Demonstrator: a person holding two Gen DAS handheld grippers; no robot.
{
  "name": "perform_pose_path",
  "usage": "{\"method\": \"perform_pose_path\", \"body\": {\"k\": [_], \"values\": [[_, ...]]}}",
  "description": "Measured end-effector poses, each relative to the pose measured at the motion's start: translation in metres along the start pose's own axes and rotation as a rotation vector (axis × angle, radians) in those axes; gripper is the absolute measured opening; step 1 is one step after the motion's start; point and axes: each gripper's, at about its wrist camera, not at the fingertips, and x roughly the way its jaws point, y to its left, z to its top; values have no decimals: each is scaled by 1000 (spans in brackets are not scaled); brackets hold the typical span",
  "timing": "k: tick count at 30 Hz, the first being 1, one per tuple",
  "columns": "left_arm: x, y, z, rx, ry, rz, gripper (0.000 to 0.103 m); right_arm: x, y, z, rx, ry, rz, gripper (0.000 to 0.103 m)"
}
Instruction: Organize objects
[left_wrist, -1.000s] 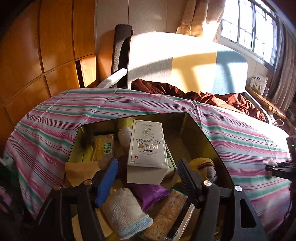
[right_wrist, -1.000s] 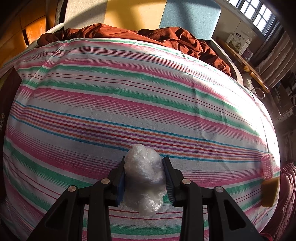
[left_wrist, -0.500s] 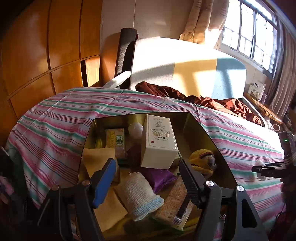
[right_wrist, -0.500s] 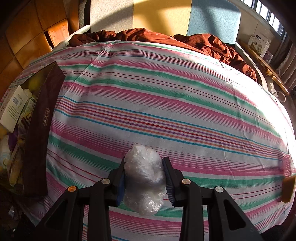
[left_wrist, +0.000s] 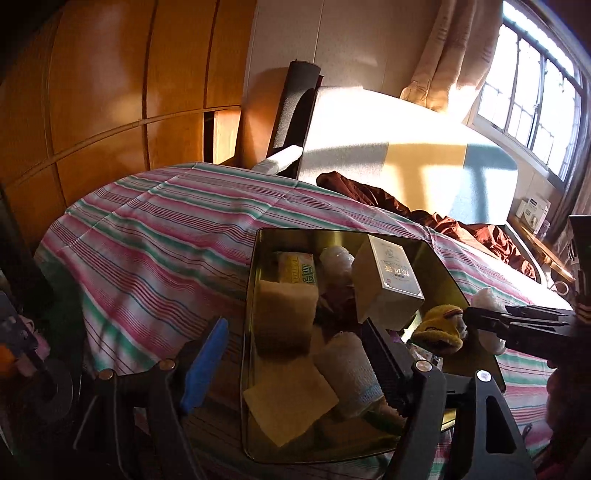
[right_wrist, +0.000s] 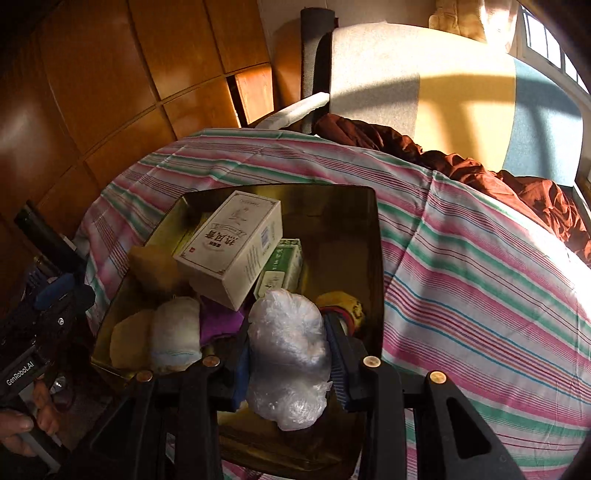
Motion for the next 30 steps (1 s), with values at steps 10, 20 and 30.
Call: {"method": "perform_pose_path", "body": {"k": [10, 20, 30], "values": [[3, 20, -8, -40, 28, 28, 77, 71, 28, 23, -3, 80, -20, 36], [3, 11, -12, -10, 37, 20, 85, 63, 24, 12, -25, 64, -23, 48], [-8, 0, -12, 11, 8, 55, 103, 32, 23, -1, -11, -17, -71, 48]]}}
